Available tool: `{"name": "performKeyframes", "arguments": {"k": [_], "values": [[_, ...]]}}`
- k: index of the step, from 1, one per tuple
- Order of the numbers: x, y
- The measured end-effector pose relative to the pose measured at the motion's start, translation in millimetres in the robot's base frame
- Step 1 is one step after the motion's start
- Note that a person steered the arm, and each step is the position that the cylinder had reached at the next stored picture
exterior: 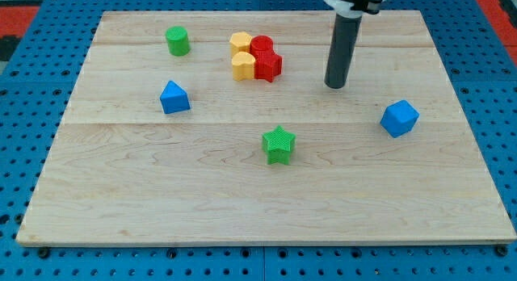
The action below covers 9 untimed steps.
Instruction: Move blue cube to green star
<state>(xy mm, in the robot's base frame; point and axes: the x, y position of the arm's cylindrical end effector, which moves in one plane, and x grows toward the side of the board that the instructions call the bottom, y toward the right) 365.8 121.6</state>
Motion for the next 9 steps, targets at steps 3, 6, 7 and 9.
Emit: {"name": "performKeyframes", "arguments": {"k": [3,6,7,9], "values": [[-17.4,53.1],[21.4,98.9],[35.4,98.3],[58.8,49.5]]}}
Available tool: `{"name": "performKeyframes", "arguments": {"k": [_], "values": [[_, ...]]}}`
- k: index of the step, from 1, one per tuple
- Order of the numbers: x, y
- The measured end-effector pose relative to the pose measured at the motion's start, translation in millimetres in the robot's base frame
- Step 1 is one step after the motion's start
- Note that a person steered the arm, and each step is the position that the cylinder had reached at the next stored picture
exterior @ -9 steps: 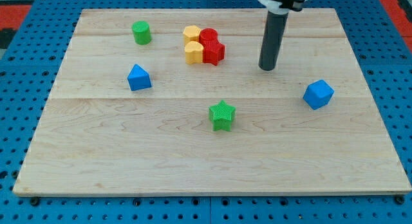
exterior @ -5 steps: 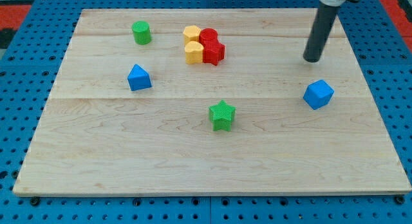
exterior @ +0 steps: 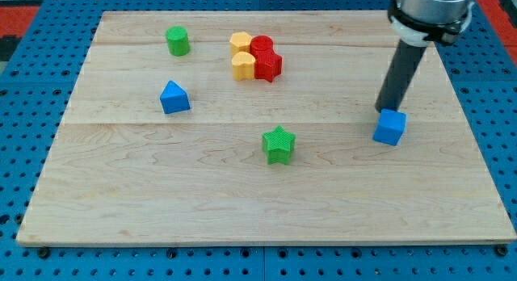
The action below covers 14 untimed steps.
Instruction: Move blue cube to green star
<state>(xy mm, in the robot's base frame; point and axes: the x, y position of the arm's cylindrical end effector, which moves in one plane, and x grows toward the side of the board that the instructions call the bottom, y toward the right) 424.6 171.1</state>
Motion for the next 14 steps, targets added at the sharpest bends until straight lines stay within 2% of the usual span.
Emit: {"name": "performKeyframes", "arguments": {"k": [2,4,5,6,7,8,11,12,13,14], "values": [[-6.4,47.9],[-6.5,49.7],[-35.9,61.6],[-58.4,107.8],[-42.8,149.2],[-13.8,150.6],[12.0,12.7],[12.0,24.4],[34.8,50.4],[52.4,21.2]]}}
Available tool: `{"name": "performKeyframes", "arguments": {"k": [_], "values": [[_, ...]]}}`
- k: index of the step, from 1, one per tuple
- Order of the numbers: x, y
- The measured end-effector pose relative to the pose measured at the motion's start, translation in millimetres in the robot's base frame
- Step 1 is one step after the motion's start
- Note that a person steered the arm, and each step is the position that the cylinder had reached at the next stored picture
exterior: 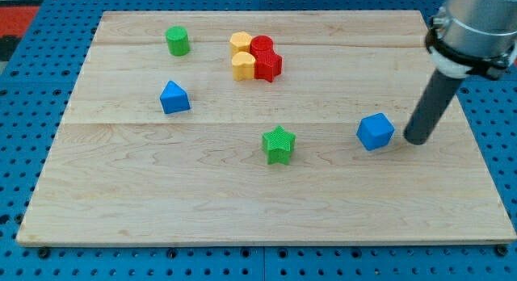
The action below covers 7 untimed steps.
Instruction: Move blue cube to green star
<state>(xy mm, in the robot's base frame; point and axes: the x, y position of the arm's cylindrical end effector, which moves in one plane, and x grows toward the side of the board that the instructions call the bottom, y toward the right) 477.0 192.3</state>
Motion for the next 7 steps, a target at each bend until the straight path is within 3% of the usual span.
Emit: {"name": "performKeyframes", "arguments": {"k": [1,2,3,4,5,7], "values": [[-6.7,-62.6],[-4.6,-48.2],[-30.4,9.5],[-69.3,-3.5],[-63.0,-68.8],[-26.8,-109.1]]}}
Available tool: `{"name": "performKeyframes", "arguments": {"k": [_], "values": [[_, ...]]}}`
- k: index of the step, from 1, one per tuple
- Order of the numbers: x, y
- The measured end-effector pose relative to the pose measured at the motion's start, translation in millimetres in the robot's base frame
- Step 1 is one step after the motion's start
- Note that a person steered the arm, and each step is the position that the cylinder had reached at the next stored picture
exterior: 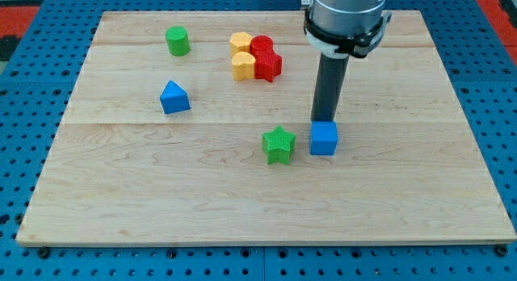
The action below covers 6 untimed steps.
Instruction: Move blue cube to green star
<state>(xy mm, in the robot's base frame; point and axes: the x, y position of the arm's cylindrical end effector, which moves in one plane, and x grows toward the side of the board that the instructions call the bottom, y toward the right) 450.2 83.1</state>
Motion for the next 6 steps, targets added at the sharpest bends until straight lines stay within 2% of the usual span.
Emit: {"name": "performKeyframes", "arguments": {"k": [1,2,3,4,6], "values": [[13.8,-8.3],[3.2,18.8],[14.9,70.4],[48.2,67.4],[63.1,31.1]]}}
